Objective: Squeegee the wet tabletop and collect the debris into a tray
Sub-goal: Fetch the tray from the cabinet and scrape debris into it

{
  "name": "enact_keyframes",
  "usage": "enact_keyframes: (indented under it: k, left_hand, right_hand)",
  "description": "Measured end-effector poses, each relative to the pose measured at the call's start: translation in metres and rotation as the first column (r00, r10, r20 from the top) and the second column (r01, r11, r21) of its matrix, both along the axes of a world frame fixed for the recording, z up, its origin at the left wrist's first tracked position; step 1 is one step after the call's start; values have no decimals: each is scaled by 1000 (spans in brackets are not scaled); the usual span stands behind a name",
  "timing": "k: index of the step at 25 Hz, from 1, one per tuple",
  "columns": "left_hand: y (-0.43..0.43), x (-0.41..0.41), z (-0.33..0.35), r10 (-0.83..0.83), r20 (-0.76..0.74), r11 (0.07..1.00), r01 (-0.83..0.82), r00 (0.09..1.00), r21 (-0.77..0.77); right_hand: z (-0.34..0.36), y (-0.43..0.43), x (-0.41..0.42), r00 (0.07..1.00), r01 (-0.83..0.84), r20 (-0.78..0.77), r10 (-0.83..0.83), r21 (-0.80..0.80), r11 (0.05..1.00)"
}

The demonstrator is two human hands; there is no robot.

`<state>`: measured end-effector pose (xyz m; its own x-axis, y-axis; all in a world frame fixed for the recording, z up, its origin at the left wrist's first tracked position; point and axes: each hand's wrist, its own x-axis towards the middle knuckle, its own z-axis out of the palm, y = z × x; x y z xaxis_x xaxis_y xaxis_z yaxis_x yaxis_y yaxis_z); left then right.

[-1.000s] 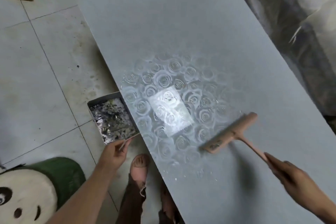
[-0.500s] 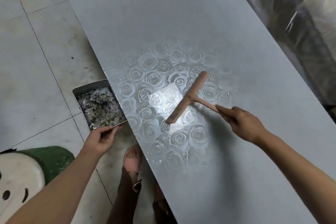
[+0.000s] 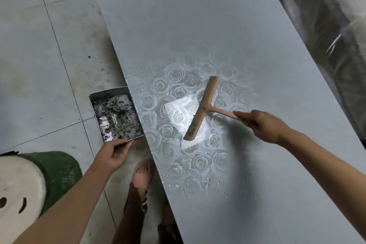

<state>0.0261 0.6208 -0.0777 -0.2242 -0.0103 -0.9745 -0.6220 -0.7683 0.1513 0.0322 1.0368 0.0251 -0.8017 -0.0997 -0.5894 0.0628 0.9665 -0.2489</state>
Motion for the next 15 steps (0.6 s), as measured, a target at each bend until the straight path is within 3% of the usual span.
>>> enact_keyframes:
  k: [2, 7, 12, 15]
  left_hand:
    - [-2, -2, 2, -23, 12, 1000, 23, 1000, 11]
    - [-2, -10, 2, 44, 38, 998, -46, 998, 40]
    - [-7, -17, -3, 88, -10, 994, -87, 996, 60]
    - [-5, -21, -4, 121, 26, 992, -122, 992, 39]
  right_hand:
    - [14, 19, -16, 998, -57, -9, 58, 78, 995]
    - [49, 86, -29, 995, 27, 80, -53, 294, 955]
    - [10, -44, -90, 972, -234, 39, 231, 86, 968]
    - [2, -94, -115, 948, -313, -49, 316, 57, 948]
